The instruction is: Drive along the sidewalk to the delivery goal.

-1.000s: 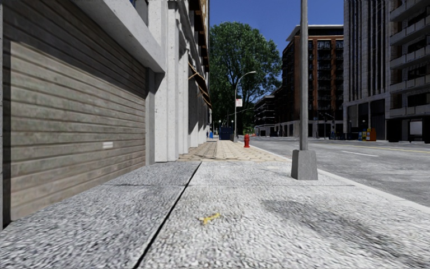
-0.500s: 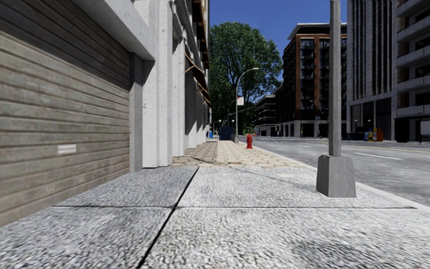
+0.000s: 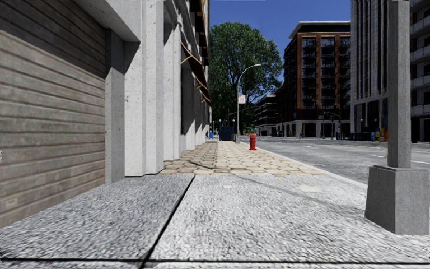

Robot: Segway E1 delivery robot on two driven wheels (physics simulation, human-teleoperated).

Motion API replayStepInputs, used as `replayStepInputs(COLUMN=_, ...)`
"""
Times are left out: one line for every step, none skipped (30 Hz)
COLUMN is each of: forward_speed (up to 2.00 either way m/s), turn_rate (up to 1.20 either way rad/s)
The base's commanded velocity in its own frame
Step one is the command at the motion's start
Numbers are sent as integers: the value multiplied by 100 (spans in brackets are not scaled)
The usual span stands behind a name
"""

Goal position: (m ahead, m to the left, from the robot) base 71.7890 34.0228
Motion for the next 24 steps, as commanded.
replayStepInputs(forward_speed=200, turn_rate=0)
replayStepInputs(forward_speed=200, turn_rate=0)
replayStepInputs(forward_speed=200, turn_rate=0)
replayStepInputs(forward_speed=200, turn_rate=0)
replayStepInputs(forward_speed=200, turn_rate=0)
replayStepInputs(forward_speed=200, turn_rate=0)
replayStepInputs(forward_speed=200, turn_rate=0)
replayStepInputs(forward_speed=200, turn_rate=0)
replayStepInputs(forward_speed=200, turn_rate=0)
replayStepInputs(forward_speed=200, turn_rate=0)
replayStepInputs(forward_speed=200, turn_rate=0)
replayStepInputs(forward_speed=200, turn_rate=0)
replayStepInputs(forward_speed=200, turn_rate=0)
replayStepInputs(forward_speed=200, turn_rate=0)
replayStepInputs(forward_speed=200, turn_rate=0)
replayStepInputs(forward_speed=200, turn_rate=0)
replayStepInputs(forward_speed=200, turn_rate=0)
replayStepInputs(forward_speed=200, turn_rate=0)
replayStepInputs(forward_speed=200, turn_rate=0)
replayStepInputs(forward_speed=200, turn_rate=0)
replayStepInputs(forward_speed=200, turn_rate=0)
replayStepInputs(forward_speed=200, turn_rate=0)
replayStepInputs(forward_speed=200, turn_rate=0)
replayStepInputs(forward_speed=200, turn_rate=0)
